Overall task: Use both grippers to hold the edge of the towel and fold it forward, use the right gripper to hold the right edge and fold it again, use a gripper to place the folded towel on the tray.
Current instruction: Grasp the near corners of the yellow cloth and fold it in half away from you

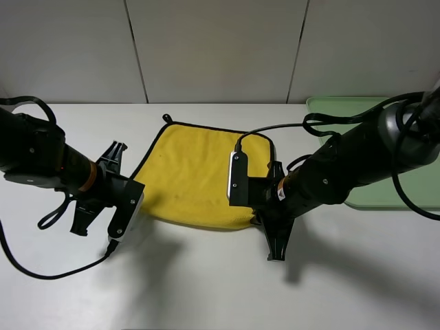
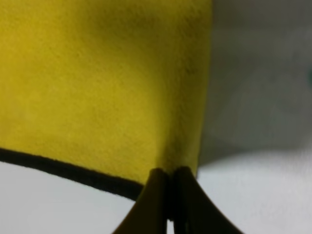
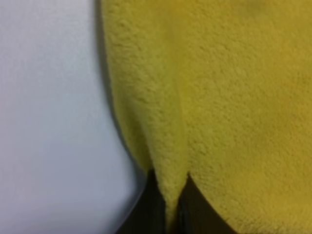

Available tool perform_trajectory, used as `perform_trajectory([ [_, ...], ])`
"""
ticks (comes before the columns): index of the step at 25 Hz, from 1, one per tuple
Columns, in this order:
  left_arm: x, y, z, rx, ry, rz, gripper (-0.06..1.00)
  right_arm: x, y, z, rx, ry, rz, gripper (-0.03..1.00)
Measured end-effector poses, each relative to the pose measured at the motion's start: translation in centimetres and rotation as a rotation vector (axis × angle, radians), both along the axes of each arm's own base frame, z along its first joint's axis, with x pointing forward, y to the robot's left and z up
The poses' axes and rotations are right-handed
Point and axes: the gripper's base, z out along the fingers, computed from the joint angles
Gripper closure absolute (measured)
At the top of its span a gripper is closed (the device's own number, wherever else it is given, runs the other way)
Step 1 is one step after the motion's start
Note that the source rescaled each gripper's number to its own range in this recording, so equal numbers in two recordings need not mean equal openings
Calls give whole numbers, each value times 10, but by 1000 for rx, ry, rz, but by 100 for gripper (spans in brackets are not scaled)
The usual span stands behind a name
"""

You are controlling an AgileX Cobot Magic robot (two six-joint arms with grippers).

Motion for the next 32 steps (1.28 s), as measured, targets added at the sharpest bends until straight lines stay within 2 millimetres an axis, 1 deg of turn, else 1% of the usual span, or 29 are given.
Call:
perform_trajectory([
  [3,1,3,7,20,-24,17,94,0,0,1,0,0,-1,97],
  [8,1,6,32,7,-107,33,94,-3,-4,9,-14,12,-5,97],
  [14,-1,9,62,-27,-200,56,94,-6,-7,42,20,-34,-7,97],
  [18,-3,12,76,-40,-246,68,94,-9,-10,61,43,-54,-26,97],
  [21,-6,10,83,-34,-269,64,94,-12,-13,75,61,-66,-43,97],
  [27,-21,-7,88,-3,-280,17,94,-21,-20,97,74,-58,-85,97],
  [32,-29,-14,90,-38,-245,69,94,-28,-26,114,102,-66,-115,97],
])
